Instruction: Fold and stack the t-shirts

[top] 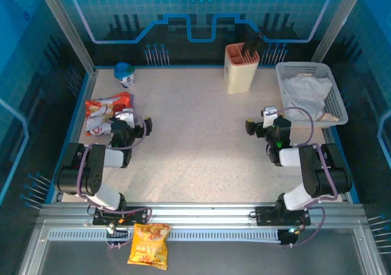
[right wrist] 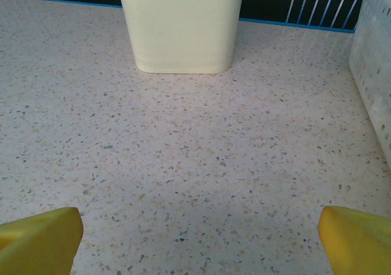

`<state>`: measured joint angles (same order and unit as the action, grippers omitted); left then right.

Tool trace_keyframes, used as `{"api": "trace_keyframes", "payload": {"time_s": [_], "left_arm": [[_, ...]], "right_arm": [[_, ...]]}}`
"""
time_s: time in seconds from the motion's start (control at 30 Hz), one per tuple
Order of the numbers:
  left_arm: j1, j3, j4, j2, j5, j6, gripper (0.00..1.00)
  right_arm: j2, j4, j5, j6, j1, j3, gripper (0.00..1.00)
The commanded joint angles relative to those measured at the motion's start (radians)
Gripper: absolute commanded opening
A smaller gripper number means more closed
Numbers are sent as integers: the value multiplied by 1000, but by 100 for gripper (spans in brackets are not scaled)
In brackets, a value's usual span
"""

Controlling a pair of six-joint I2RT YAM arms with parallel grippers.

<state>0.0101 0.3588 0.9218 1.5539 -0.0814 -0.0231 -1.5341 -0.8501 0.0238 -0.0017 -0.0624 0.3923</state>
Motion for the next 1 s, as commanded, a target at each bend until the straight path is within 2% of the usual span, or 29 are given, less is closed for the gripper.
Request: {"api": "trace_keyframes", "payload": {"time_s": [0.0,0.77,0.83,0.97], "left_arm": [[-5,25,0,0,21,14,99],[-5,30,-12,0,20,14,99],[-6,28,-6,0,23,15,99],[-12,27,-30,-39,11,19,99]], "right_arm": [[-4,-26,-13,-10,12,11,100],[-4,-24,-4,-10,10,12,100],[-3,-28,27,-13,0,11,100],[57,17,226,-4,-51,13,100]]}}
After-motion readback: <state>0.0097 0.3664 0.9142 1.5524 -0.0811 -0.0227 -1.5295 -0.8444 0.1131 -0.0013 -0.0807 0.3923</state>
